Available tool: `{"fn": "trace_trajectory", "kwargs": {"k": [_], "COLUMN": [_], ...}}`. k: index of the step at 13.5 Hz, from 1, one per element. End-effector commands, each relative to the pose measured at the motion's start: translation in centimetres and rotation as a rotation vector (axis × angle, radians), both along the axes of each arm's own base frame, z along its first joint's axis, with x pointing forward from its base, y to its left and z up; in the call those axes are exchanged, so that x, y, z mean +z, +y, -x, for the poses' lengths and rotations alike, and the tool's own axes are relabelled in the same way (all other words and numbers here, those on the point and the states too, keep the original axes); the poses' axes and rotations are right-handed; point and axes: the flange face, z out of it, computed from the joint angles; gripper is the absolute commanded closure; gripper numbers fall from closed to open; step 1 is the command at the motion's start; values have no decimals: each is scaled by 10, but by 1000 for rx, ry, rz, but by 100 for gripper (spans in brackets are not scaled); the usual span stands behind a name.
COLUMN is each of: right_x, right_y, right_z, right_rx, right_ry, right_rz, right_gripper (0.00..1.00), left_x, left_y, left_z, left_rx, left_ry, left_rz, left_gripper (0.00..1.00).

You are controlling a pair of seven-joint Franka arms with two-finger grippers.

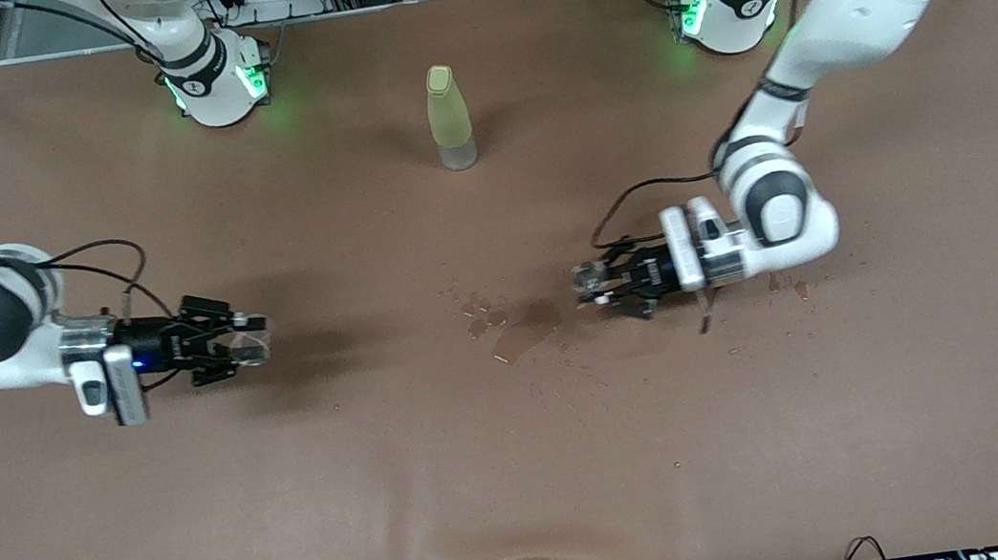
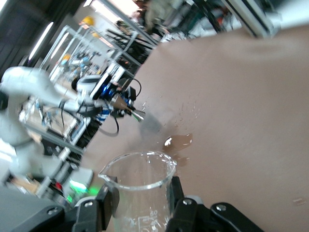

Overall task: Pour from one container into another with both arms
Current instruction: 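Turn the jigger upright and move both grippers apart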

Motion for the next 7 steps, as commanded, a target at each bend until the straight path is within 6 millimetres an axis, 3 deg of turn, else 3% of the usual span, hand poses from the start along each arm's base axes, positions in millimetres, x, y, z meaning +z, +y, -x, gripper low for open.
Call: {"fn": "trace_trajectory", "kwargs": {"k": [1,4,7], "right_x": [-10,-49,-103], "right_y": [-48,-88,-125], "right_z": [2,-4,0], "right_rx": [37,79,71], "right_ry": [-241,-536,-657], "right_rz": [-11,-2,2], "right_gripper": [100,100,100], "left_x": [6,2,-11], "left_y": [86,185,259], "left_z": [18,23,30], "left_rx": [-29,-51,-52], "left_ry": [-4,-9,-16], "left_rz": [1,8,8], "left_gripper": [100,100,100]}}
